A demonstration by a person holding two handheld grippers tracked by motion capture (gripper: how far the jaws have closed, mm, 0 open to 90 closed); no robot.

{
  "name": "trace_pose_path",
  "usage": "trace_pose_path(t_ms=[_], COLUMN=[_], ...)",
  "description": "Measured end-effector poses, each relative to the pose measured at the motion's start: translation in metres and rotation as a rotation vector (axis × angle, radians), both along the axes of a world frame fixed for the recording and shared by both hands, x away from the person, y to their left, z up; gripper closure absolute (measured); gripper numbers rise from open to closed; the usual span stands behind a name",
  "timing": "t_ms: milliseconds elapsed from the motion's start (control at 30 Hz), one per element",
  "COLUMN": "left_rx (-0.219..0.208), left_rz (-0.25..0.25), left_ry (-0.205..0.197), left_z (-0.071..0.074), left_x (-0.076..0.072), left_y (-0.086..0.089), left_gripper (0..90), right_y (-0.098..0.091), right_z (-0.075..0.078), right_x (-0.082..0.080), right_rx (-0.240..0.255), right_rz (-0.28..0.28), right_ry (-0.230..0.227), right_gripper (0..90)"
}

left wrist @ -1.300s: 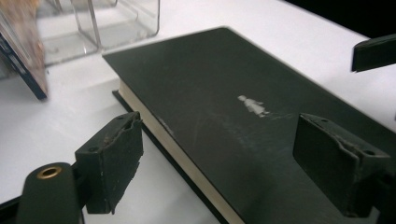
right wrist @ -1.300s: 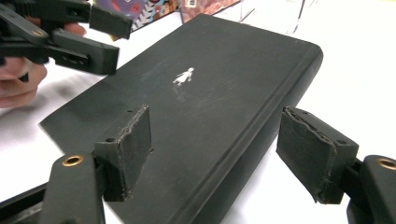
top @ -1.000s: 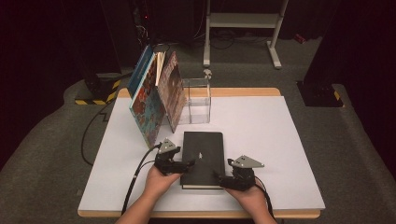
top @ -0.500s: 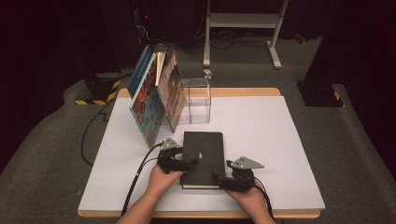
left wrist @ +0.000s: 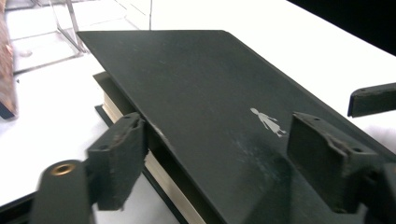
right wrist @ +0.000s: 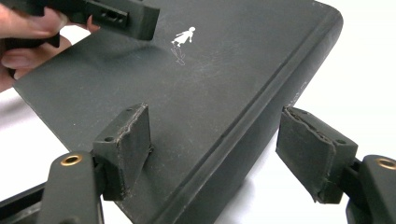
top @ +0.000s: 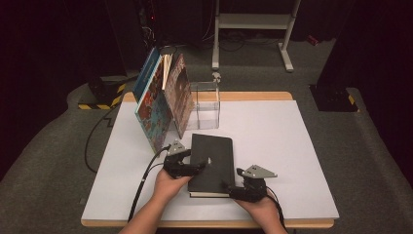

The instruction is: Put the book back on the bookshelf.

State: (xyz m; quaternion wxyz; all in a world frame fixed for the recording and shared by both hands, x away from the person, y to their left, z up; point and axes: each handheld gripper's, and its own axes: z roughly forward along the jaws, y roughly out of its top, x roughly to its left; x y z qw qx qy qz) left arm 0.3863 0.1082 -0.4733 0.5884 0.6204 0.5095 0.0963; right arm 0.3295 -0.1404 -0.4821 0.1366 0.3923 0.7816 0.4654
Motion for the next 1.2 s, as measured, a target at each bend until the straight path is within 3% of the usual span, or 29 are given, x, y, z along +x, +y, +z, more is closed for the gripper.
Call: trace_pose_path(t_ms=[133,233,367,800,867,1000,1200], left_rx=[0.001,-0.029,-0.068,-0.086,-0.109,-0.102,-0.087], left_rz=[-0.003,-0.018,-0.033,-0.043,-0.05,-0.058,-0.062], left_ry=[0.014,0.019,0.06,0.104,0.107,0.068,0.055], left_z=[0.002,0.005,0.004,0.002,0.003,0.007,0.007], left_x=[0.006,0.01,0.015,0.017,0.017,0.015,0.014], left_y=[0.0,0.003,0.008,0.01,0.011,0.011,0.011], left_gripper=[27.4,32.6,38.4,40.9,44.4,46.9,46.7], right_y=[-0.001,-0.001,-0.001,0.001,0.001,-0.001,-0.004], right_z=[0.0,0.0,0.0,-0.002,-0.002,0.0,0.001], right_x=[0.0,0.0,0.0,0.002,0.004,0.009,0.018], right_rx=[0.006,0.011,0.012,0.018,0.019,0.027,0.022], right_rz=[-0.001,-0.002,-0.004,0.003,0.001,-0.011,-0.04], right_ry=[0.006,0.008,0.008,0.018,0.017,0.025,0.041], right_gripper=[25.4,25.5,25.6,25.3,25.0,25.3,29.1])
